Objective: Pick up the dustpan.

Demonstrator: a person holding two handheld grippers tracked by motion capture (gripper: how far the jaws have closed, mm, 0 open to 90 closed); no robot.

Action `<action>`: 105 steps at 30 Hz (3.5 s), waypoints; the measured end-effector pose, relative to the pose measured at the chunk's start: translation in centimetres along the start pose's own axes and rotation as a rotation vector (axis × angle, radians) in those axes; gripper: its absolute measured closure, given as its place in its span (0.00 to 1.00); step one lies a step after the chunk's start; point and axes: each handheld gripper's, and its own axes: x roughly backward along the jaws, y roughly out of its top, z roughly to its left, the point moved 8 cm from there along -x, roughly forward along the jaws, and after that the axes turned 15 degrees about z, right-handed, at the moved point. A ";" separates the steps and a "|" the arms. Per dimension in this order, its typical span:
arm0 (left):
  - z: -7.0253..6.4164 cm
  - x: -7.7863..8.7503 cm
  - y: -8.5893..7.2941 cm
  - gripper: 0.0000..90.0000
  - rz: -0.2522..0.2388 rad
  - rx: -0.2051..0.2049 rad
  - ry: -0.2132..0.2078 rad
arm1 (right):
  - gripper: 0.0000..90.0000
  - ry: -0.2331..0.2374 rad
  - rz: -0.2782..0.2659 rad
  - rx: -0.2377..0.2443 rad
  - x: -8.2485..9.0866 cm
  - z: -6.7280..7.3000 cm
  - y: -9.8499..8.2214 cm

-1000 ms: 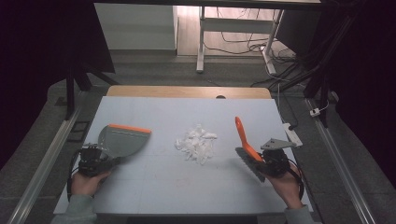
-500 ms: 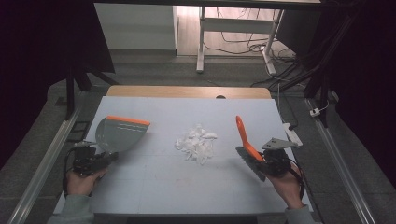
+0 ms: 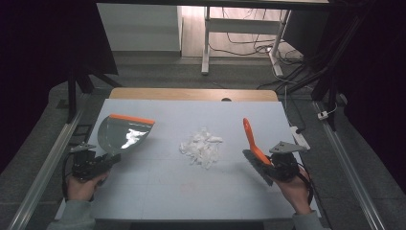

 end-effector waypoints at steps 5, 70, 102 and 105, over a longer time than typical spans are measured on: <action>-0.4 0.2 0.1 0.68 -0.015 -0.023 -0.014 | 0.78 -0.001 -0.002 0.002 0.0 0.0 0.0; -10.9 -2.3 -0.8 0.68 0.116 -0.419 -0.162 | 0.78 0.021 -0.027 0.031 0.0 1.6 1.0; -8.4 -0.6 -3.1 0.68 0.273 -0.540 -0.137 | 0.78 0.061 -0.092 0.030 -1.3 2.4 5.6; -8.5 -0.7 -3.3 0.68 0.284 -0.553 -0.145 | 0.78 0.065 -0.099 0.025 -1.6 2.4 6.1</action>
